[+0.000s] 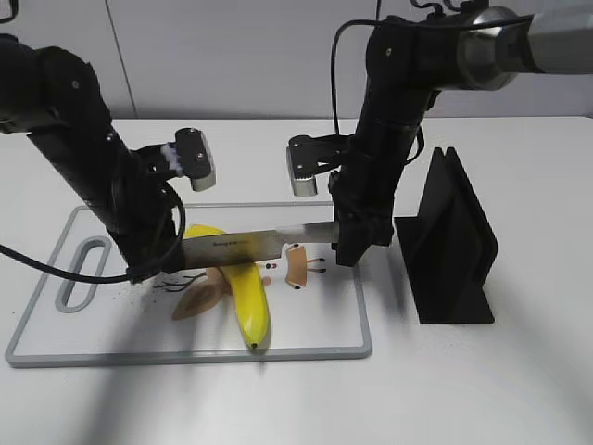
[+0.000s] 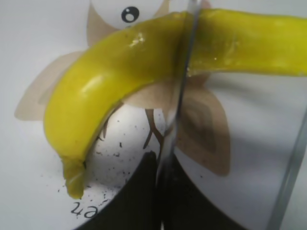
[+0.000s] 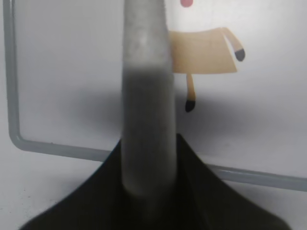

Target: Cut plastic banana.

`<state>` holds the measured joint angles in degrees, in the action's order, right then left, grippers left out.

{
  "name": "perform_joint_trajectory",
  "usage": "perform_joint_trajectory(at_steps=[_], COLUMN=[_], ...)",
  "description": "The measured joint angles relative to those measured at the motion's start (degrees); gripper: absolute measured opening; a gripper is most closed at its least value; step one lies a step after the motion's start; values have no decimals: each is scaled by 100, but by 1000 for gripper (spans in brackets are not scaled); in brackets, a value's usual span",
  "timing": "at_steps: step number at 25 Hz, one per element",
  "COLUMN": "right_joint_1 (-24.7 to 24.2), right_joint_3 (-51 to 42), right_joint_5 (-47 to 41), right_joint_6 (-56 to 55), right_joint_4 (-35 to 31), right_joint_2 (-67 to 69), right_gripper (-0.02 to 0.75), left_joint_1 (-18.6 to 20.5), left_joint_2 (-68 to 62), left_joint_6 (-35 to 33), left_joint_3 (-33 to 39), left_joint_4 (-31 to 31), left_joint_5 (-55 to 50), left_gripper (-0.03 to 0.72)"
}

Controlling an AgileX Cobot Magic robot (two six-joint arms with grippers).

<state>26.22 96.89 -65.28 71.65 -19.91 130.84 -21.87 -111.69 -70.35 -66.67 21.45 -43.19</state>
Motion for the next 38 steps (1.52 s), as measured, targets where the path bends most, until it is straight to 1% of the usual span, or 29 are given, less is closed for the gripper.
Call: perform_joint_trajectory(at_steps=[7,10,16,21,28,30,31,33,35,37,38], right_joint_1=[27,50,50,76,80,80,80,80,75,69,69], right_joint_3=[108,83,66,66,66,66,66,66,66,66,66], right_joint_5=[-65,-13,-49,-207,-226,-226,-241,-292,-292,-287,-287], right_joint_6=[-161,-229,-305,-310,-310,-310,-310,-325,-393,-439,-446], right_joint_4=[92,164,167,97,77,66,55,48,81,118,132], right_joint_2=[-68,-216,-971,-1621,-1875,-1875,-1875,-1875,-1875,-1875,-1875], right_gripper=[202,202,202,201,201,201,199,192,190,190,190], left_joint_1=[12,1,0,-26,-31,-31,-31,-31,-25,-25,-25], left_joint_2=[110,243,1076,1798,2077,2077,2077,2084,2084,2084,2084], left_joint_6=[-15,9,41,71,71,89,100,147,160,173,179], left_joint_3=[-10,-40,-261,-339,-354,-354,-354,-354,-354,-354,-354], left_joint_4=[43,-85,-392,-488,-464,-464,-464,-471,-476,-476,-476], left_joint_5=[-5,-33,-446,-837,-921,-927,-920,-899,-871,-774,-680], left_gripper=[-4,-4,-7,-8,-8,9,45,171,372,549,595])
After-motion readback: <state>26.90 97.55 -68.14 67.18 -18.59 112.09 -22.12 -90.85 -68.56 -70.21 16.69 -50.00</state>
